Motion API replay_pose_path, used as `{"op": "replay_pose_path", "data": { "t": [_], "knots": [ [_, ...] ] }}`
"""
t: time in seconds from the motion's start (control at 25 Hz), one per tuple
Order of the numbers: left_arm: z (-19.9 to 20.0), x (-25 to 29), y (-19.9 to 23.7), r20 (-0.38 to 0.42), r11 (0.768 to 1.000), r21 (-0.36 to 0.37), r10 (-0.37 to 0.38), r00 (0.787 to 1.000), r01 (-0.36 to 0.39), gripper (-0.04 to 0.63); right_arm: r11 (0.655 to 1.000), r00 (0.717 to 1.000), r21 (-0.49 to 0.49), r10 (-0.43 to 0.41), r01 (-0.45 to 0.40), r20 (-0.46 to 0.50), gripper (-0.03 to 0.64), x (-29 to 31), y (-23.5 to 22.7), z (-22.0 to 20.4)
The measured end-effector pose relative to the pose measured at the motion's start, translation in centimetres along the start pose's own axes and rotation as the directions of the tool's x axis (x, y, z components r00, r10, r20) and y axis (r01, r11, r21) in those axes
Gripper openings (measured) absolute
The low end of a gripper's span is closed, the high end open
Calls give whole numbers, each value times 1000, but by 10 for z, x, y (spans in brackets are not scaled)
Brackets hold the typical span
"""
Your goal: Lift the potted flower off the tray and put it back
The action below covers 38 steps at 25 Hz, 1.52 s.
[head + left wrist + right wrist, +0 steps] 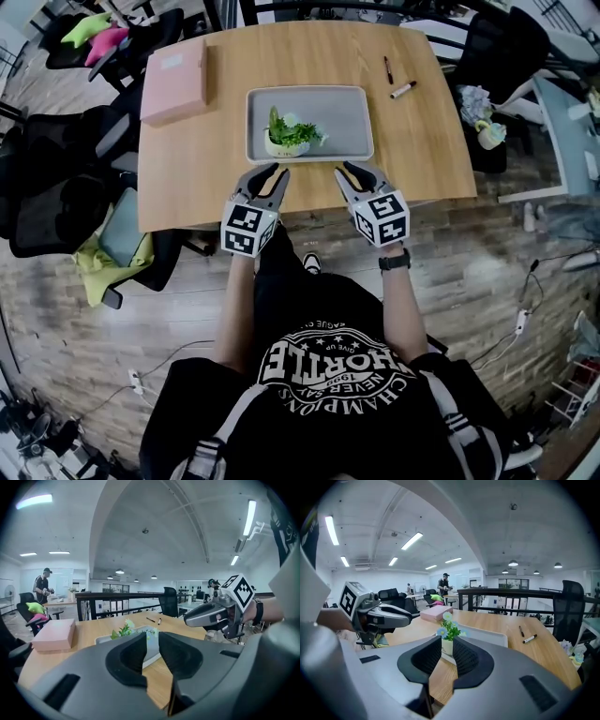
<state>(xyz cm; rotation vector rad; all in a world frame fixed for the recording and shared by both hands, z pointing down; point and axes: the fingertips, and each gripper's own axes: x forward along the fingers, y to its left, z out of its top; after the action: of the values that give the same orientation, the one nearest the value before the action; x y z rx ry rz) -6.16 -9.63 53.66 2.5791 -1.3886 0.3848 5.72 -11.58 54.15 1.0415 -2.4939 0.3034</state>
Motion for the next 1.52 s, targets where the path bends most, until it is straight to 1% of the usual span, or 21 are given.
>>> {"op": "replay_pose_path", "data": {
  "t": [0.16, 0.28, 0.48, 0.6, 0.68, 0.76, 0.92, 1.08, 1.24, 1.52],
  "knots": [
    [10, -17, -18, 28, 1000, -10, 10, 1000, -9, 75, 1000, 999, 3, 3, -3, 47, 61, -14, 5, 16],
    [20, -21, -18, 42, 1000, 10, -6, 999, 6, 67, 1000, 997, -4, 3, -3, 73, 43, -16, 12, 29],
    [51, -16, 9, 72, 998, 64, -25, 997, 20, 56, 999, 994, -19, -41, 43, 100, 26, -5, 6, 61],
    [70, -24, 30, 102, 998, 56, -2, 995, -4, 47, 998, 992, -29, -61, 64, 112, 20, -6, 9, 82],
    [80, -23, 42, 107, 998, 55, 5, 994, -11, 37, 996, 987, -13, -88, 90, 131, 20, -7, 5, 94],
    [81, -24, 48, 103, 998, 60, -5, 995, -2, 34, 994, 986, 1, -106, 107, 128, 20, -6, 5, 95],
    [85, -34, 67, 126, 999, 50, -5, 992, -2, 26, 994, 984, -5, -109, 110, 141, 20, 4, 19, 104],
    [93, -40, 68, 153, 999, 43, -24, 988, 17, 25, 992, 980, -4, -124, 126, 154, 20, 1, 24, 111],
    [96, -39, 68, 159, 996, 84, -43, 986, 30, 25, 986, 968, 38, -164, 160, 190, 20, -3, 19, 116],
    [102, -45, 78, 178, 994, 102, -54, 983, 36, 25, 974, 948, 76, -226, 215, 223, 20, -10, 13, 121]
  ]
}}
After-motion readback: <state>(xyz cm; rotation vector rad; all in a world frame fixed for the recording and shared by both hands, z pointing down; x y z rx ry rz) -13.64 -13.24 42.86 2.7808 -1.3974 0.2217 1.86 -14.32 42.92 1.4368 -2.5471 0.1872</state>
